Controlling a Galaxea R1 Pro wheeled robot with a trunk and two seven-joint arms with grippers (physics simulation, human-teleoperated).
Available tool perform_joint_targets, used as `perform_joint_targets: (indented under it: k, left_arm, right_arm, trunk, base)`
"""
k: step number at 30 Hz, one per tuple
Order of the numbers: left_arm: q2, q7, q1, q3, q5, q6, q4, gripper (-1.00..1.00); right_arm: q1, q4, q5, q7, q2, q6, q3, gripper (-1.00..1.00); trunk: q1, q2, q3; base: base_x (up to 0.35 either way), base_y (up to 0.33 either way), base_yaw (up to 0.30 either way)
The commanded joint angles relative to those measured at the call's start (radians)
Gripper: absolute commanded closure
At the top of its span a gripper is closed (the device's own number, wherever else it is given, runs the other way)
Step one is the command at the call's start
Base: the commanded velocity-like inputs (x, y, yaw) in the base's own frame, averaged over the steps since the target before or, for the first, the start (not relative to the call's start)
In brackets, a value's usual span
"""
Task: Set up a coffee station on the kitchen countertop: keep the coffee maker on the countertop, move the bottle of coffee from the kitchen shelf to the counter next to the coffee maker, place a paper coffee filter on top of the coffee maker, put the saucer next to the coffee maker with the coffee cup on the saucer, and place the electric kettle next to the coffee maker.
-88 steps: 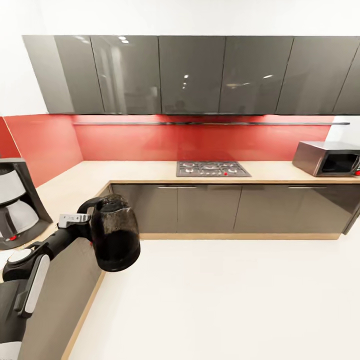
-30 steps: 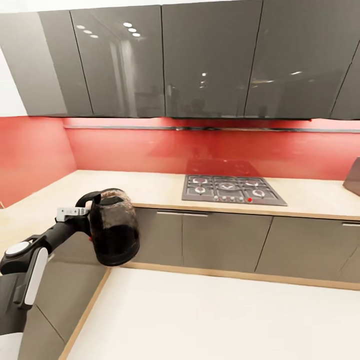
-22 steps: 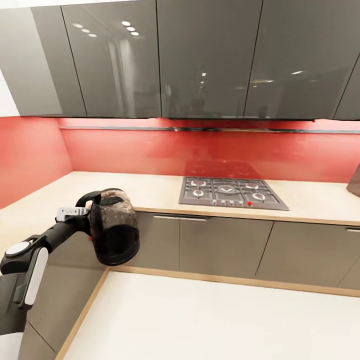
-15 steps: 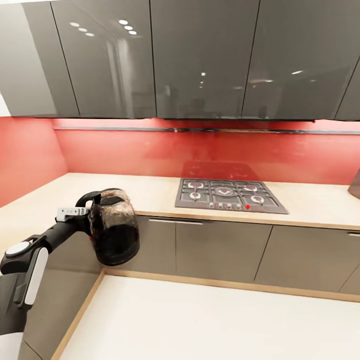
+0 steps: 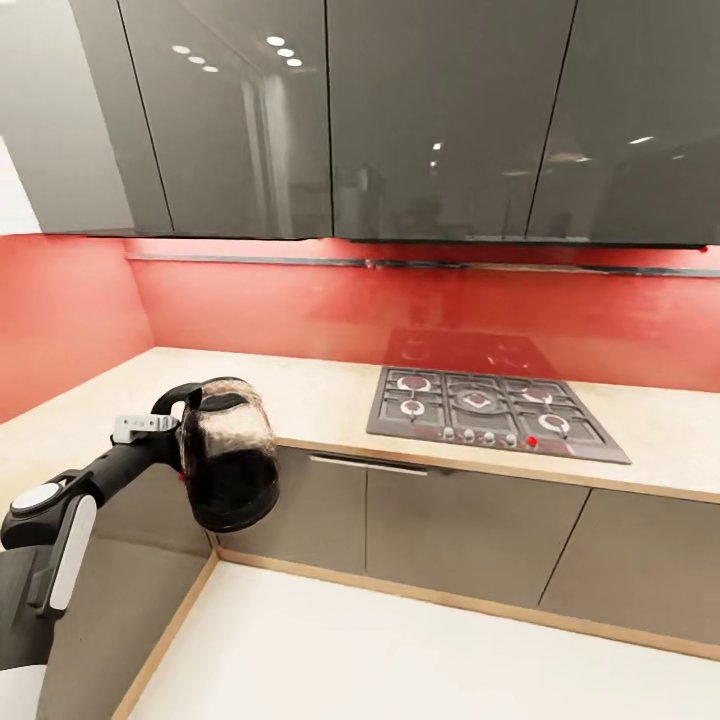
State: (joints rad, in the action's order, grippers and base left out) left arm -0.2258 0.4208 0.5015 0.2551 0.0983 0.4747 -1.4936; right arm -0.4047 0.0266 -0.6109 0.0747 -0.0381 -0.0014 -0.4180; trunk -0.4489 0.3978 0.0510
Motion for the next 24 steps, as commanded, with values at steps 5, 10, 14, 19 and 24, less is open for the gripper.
perform_joint_targets:
  k: [5, 10, 14, 19, 24]
  left_arm:
    - [0.0, -0.006, 0.001, 0.003, 0.012, 0.007, 0.001, 1.0]
    - [0.0, -0.031, 0.0, 0.002, 0.012, 0.005, 0.001, 1.0]
    - [0.0, -0.033, 0.0, 0.001, 0.014, 0.005, 0.001, 1.0]
    - [0.0, -0.031, 0.0, 0.0, 0.016, 0.005, 0.001, 1.0]
    - [0.0, -0.033, 0.0, 0.001, 0.015, 0.005, 0.001, 1.0]
  right_arm:
    - [0.0, 0.001, -0.009, 0.003, 0.0, 0.0, -0.008, -1.0]
    - [0.0, 0.001, -0.009, 0.003, 0.0, 0.0, -0.008, -1.0]
    - [0.0, 0.001, -0.009, 0.003, 0.0, 0.0, -0.008, -1.0]
    - [0.0, 0.001, -0.009, 0.003, 0.001, 0.0, -0.009, -1.0]
    - [0.0, 0.001, -0.009, 0.003, 0.001, 0.0, -0.009, -1.0]
  trunk:
    - [-0.001, 0.002, 0.002]
    - [-0.001, 0.002, 0.002]
    - [-0.001, 0.002, 0.002]
    - [-0.001, 0.002, 0.002]
    - [-0.001, 0.002, 0.002]
  base:
    - [0.261, 0.0, 0.276]
    - [0.028, 0.0, 0.277]
    - [0.001, 0.0, 0.277]
    - [0.039, -0.004, 0.277]
    - [0.061, -0.102, 0.277]
